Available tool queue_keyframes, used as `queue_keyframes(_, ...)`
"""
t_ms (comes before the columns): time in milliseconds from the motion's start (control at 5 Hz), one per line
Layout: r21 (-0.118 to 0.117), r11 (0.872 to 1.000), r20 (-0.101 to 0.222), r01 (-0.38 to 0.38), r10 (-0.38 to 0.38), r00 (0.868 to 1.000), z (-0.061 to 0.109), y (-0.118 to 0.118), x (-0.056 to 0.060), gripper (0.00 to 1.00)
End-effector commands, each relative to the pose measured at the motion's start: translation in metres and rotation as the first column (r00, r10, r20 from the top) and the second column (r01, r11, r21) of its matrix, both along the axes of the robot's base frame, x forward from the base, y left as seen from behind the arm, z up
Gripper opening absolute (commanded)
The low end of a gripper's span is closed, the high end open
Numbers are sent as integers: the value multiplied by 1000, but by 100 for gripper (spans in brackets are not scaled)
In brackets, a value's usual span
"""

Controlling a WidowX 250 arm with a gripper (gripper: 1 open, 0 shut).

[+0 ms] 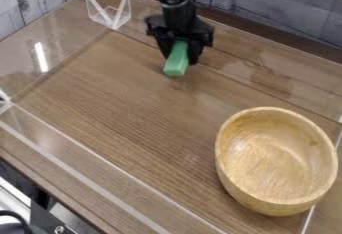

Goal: Move green object from inside the wooden bowl to the table next to it

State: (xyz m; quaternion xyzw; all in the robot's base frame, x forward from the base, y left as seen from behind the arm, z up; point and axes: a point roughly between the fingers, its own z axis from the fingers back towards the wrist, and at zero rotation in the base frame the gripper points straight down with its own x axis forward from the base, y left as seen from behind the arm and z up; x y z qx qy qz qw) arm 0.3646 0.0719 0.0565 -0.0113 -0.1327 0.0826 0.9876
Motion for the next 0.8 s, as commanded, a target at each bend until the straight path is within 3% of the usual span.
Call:
queue_keyframes(0, 19, 999, 96, -31, 29, 995, 32, 10, 12, 0)
queue_keyframes(200, 13, 998, 75, -62, 61, 995, 22, 21, 4, 100)
queue_keyframes(400, -7, 995, 78, -104, 105, 991, 24, 33, -6, 100)
queue_keyframes(600, -26, 994, 86, -105, 107, 991, 39, 33, -6, 100)
